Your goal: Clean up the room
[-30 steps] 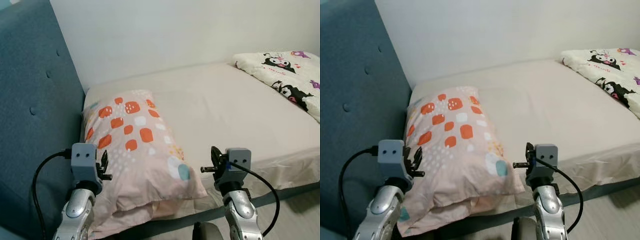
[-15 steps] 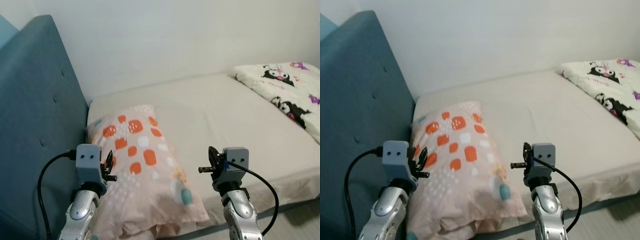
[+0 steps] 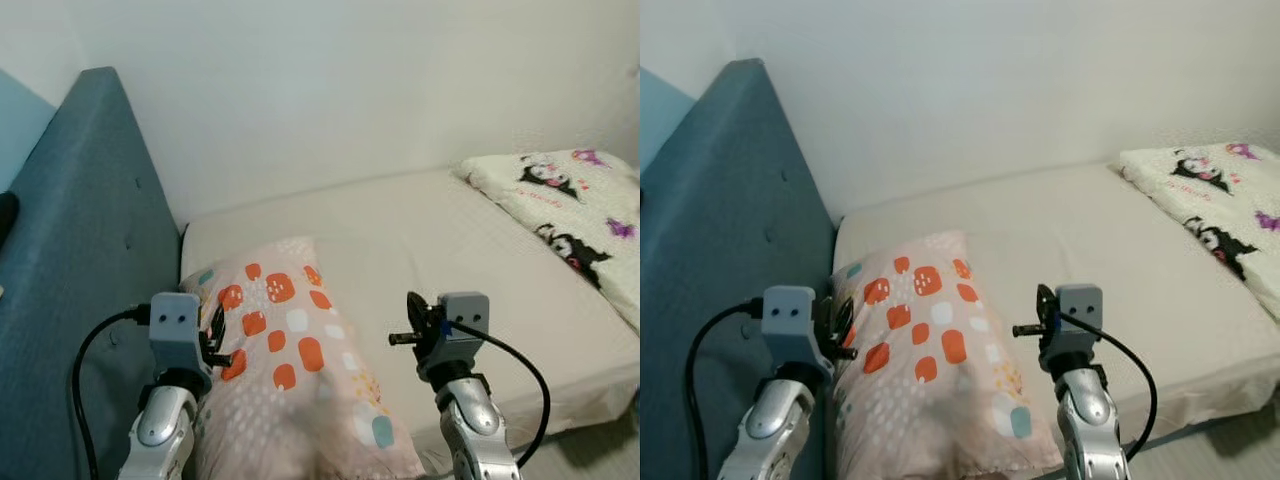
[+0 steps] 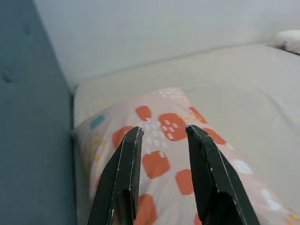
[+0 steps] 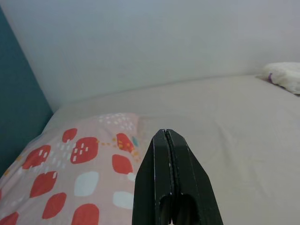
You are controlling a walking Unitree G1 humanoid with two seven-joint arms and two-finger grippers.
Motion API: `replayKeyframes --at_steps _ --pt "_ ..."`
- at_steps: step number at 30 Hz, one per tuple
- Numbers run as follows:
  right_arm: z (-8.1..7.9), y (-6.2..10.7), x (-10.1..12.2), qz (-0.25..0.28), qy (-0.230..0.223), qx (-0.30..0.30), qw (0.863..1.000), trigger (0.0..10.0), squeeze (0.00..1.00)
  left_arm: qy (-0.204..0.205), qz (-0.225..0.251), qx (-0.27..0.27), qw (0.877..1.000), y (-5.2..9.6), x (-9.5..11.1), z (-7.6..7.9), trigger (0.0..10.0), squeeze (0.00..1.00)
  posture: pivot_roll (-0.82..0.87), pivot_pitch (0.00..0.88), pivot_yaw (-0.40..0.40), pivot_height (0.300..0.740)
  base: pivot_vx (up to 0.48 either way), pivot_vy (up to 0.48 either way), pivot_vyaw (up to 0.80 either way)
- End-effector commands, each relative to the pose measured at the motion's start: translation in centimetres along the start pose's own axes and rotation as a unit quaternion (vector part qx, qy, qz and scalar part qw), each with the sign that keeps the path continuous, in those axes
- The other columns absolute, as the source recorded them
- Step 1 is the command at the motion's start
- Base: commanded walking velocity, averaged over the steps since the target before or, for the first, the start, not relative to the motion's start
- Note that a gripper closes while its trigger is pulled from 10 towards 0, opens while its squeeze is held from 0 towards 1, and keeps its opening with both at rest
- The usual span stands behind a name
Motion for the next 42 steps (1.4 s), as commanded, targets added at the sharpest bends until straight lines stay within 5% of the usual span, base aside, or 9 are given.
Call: replayKeyframes --at_steps 1,6,16,33,42 --pt "-0.1 0.4 -0.8 -0.016 -0.007 0.0 1.0 10.0 0.0 0.006 -0.01 -0.008 1.0 0.6 -0.7 0.3 10.0 0.0 -0.03 0.091 0.005 0.74 0.0 0.0 0.0" --pt "-0.2 0.4 -1.0 -0.021 -0.006 0.002 1.0 10.0 0.0 0.011 -0.013 -0.015 1.0 0.8 -1.0 0.5 10.0 0.0 -0.02 0.089 0.004 0.74 0.0 0.0 0.0" --pt "-0.5 3.2 -9.5 -0.196 -0.002 0.004 0.981 10.0 0.0 -0.008 -0.113 -0.059 0.992 3.4 -7.5 1.7 10.0 0.0 -0.02 0.06 -0.003 0.74 0.0 0.0 0.0" --pt "-0.5 3.7 -9.6 -0.193 0.016 0.013 0.981 10.0 0.0 -0.019 -0.092 -0.071 0.993 3.5 -6.6 3.3 10.0 0.0 -0.02 0.064 -0.013 0.74 0.0 -0.222 0.35" --pt "0.0 3.6 -9.6 -0.192 -0.02 0.002 0.981 10.0 0.0 0.001 -0.105 -0.053 0.993 3.2 -6.5 3.4 10.0 0.0 -0.02 0.067 -0.012 0.74 0.0 -0.157 0.27"
Point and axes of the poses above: a point about 5 cm out from each wrist's last joint towards the gripper, its own y axis pointing back from the gripper into the wrist, its own x axis along the axis of the wrist's last joint, z = x × y, the point moved 4 cm from there along -y, pointing out of the wrist towards the gripper, and after that the axes turned 13 degrees about -y, right-handed, at the moved point
